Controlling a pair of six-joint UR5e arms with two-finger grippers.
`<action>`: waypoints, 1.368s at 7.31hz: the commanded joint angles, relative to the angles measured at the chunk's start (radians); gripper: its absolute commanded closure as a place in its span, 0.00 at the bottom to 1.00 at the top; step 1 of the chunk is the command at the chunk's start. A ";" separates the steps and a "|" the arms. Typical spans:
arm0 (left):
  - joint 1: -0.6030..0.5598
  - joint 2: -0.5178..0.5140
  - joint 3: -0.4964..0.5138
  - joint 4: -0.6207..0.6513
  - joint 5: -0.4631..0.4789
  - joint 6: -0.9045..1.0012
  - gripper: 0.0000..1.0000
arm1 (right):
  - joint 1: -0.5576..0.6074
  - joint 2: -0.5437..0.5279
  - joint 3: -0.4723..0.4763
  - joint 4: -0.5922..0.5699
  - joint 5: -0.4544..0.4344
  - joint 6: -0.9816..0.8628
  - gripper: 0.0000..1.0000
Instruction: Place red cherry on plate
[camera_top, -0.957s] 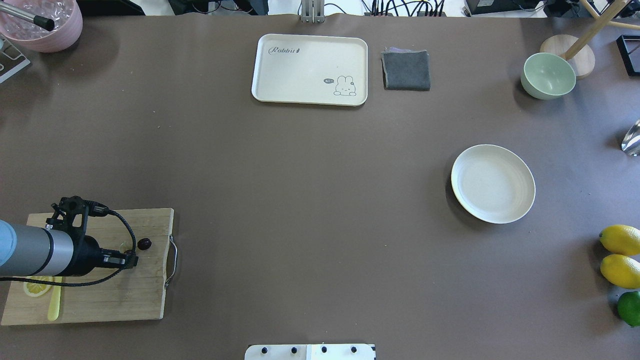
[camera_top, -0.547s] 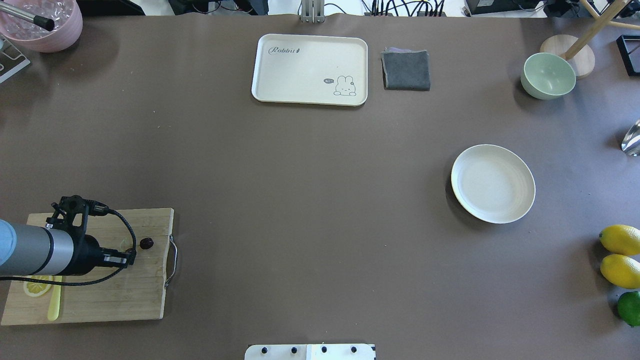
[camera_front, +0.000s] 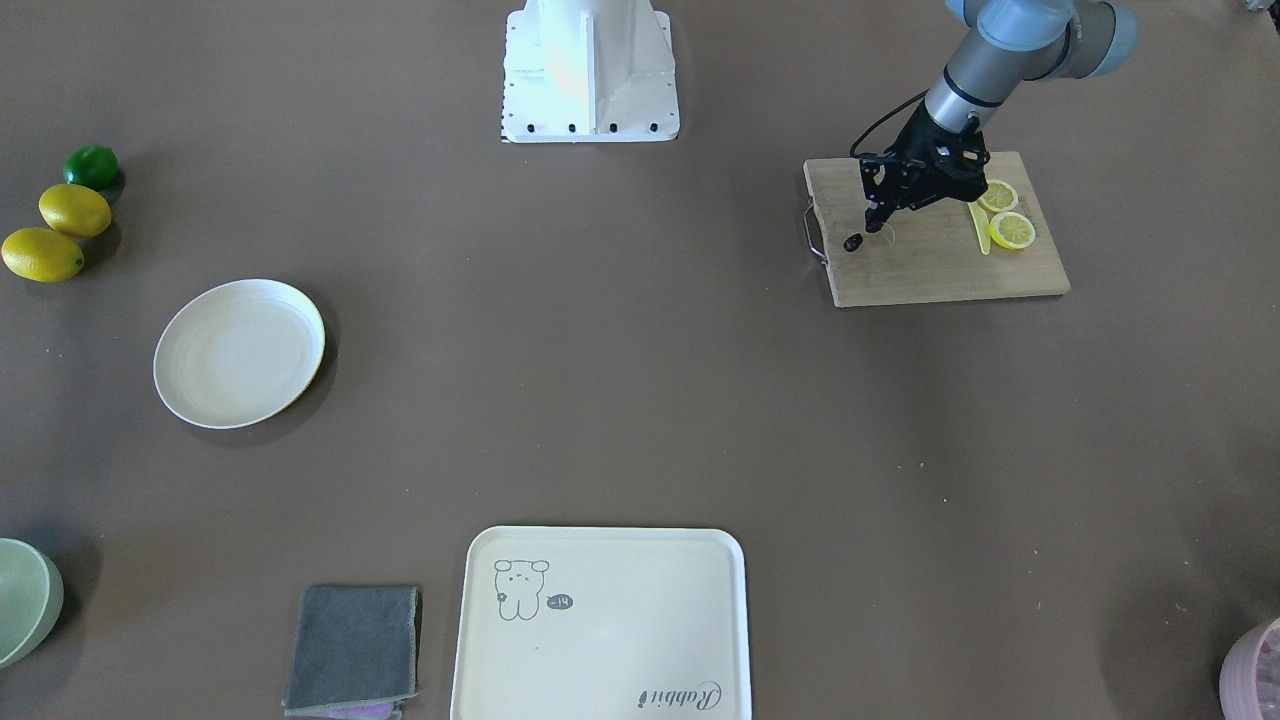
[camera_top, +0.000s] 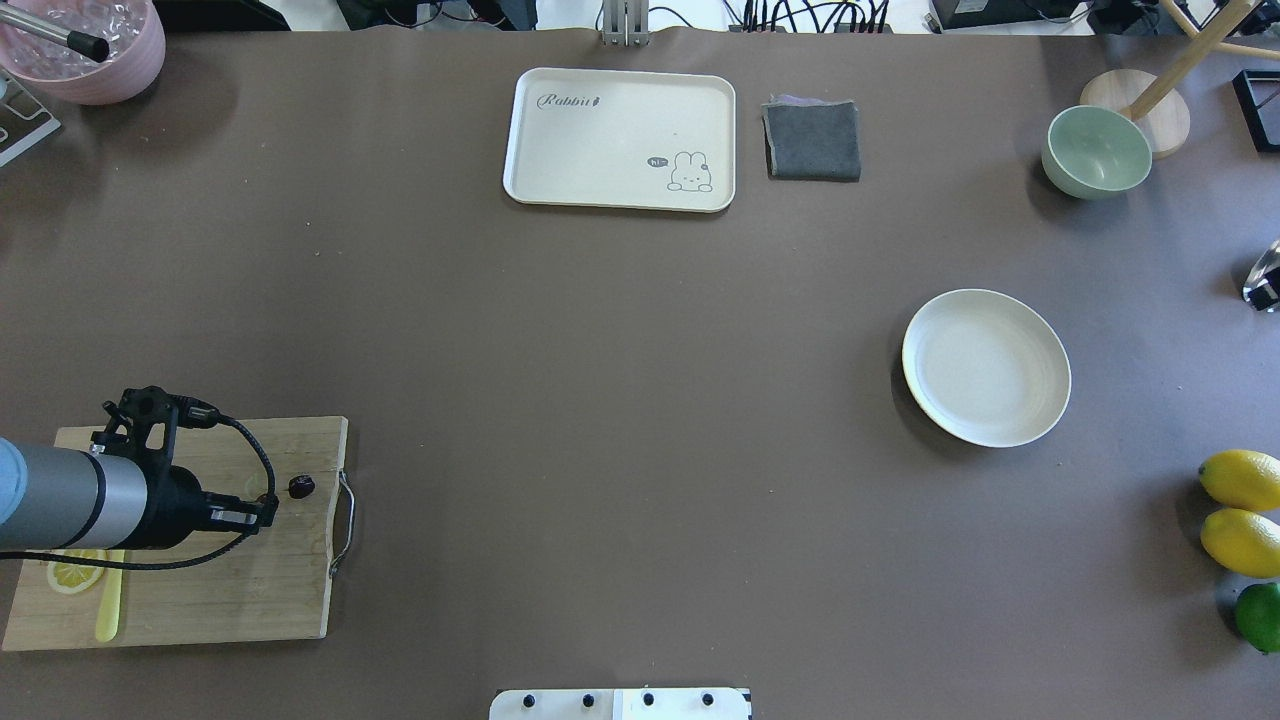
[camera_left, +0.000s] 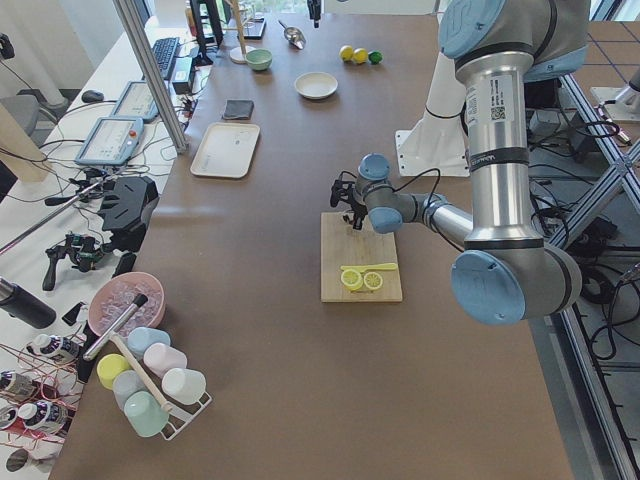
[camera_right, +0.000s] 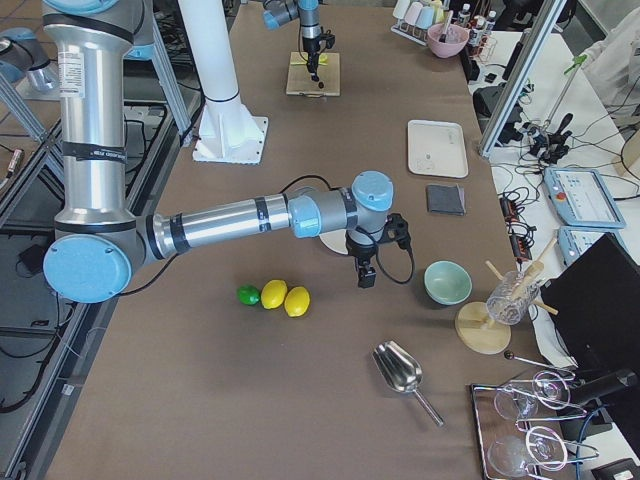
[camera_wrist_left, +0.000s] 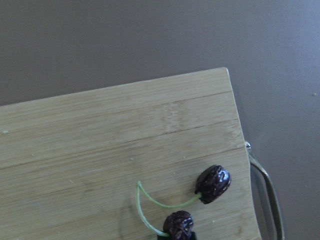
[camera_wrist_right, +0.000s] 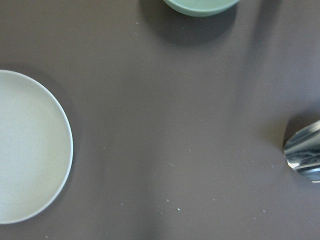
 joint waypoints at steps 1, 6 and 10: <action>-0.011 -0.054 -0.010 0.004 -0.002 -0.010 0.81 | -0.126 0.105 -0.021 -0.001 -0.031 0.189 0.00; -0.011 -0.174 -0.002 0.113 0.000 -0.048 0.81 | -0.286 0.124 -0.257 0.383 -0.059 0.371 0.01; -0.012 -0.220 -0.010 0.182 0.001 -0.062 0.80 | -0.309 0.121 -0.281 0.383 -0.053 0.374 0.40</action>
